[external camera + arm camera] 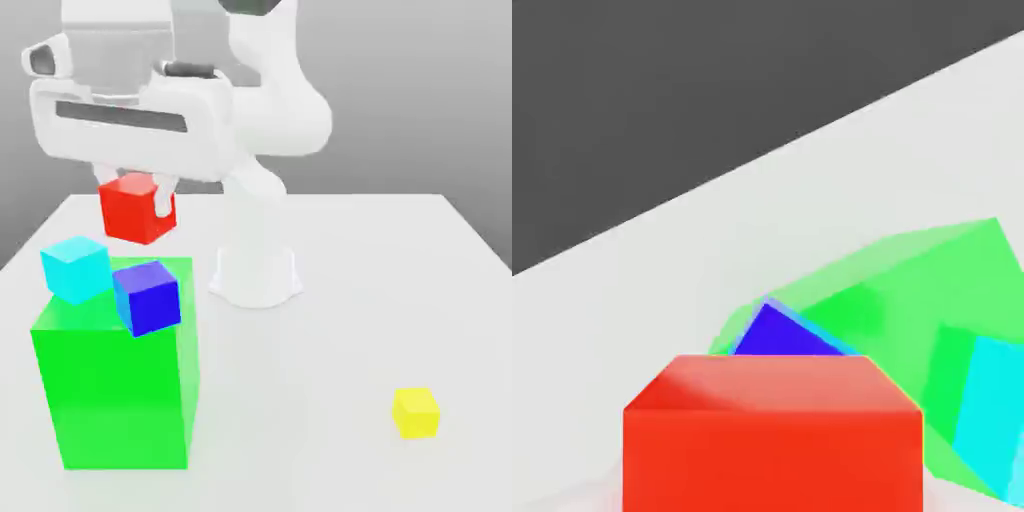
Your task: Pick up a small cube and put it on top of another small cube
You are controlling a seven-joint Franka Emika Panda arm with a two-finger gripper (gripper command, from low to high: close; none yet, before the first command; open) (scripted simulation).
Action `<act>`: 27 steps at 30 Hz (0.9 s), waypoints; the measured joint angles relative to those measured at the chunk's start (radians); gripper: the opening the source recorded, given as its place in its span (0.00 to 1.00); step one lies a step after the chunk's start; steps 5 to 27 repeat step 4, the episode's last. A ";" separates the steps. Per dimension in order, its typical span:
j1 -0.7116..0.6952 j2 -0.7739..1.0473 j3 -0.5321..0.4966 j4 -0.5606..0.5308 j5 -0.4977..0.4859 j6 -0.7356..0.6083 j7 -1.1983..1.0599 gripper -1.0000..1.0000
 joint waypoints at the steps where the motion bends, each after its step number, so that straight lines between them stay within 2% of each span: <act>1: -0.001 0.011 0.000 -0.021 0.001 0.032 -0.001 1.00; 27: -0.001 0.011 0.000 -0.021 0.001 0.032 -0.001 1.00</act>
